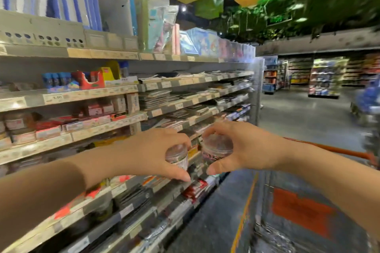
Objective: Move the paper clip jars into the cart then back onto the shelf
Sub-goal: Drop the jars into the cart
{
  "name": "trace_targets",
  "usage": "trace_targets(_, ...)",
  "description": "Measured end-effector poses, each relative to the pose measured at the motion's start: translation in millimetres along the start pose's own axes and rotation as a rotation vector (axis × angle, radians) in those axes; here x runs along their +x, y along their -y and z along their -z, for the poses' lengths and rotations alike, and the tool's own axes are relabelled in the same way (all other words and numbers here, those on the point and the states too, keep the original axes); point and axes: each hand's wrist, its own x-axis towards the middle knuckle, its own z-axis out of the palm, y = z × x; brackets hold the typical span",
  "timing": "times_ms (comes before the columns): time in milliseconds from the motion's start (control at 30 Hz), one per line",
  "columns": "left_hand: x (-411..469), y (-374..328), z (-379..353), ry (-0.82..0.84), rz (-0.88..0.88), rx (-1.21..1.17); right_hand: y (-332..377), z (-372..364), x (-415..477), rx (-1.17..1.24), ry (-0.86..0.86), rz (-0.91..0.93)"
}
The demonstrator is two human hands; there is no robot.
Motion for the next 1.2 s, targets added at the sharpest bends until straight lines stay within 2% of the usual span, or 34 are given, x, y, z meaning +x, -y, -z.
trace_targets(300,144.5,-144.4,-35.4,-0.023,-0.169,-0.028,-118.1,74.8,-139.7,-0.118,0.001,-0.222)
trace_targets(533,234.3,-202.8,-90.3,0.061,-0.289,-0.053,-207.4,69.8,-191.5,-0.091,-0.014,-0.415)
trace_targets(633,271.0,-204.0,-120.2,0.075,-0.378,-0.055,-244.2,53.0,-192.6,-0.101,-0.019,-0.481)
trace_targets(767,327.4,-186.9,-167.4,0.135,-0.389,-0.078,-298.0,21.9,-181.4,-0.126,0.013,-0.553)
trace_targets(900,380.7,-166.5,-228.1,0.151,-0.475,-0.099,-353.8,-16.5,-166.6,0.001,-0.041,-0.669)
trace_targets(1033,410.1,-166.1,-296.1,0.221,-0.511,-0.079,-406.9,-75.9,-170.7,0.132,-0.088,-0.807)
trace_targets(1200,413.1,-180.3,-405.0,0.351,-0.554,-0.101,-451.9,-167.7,-186.6,0.185,0.010,-0.960)
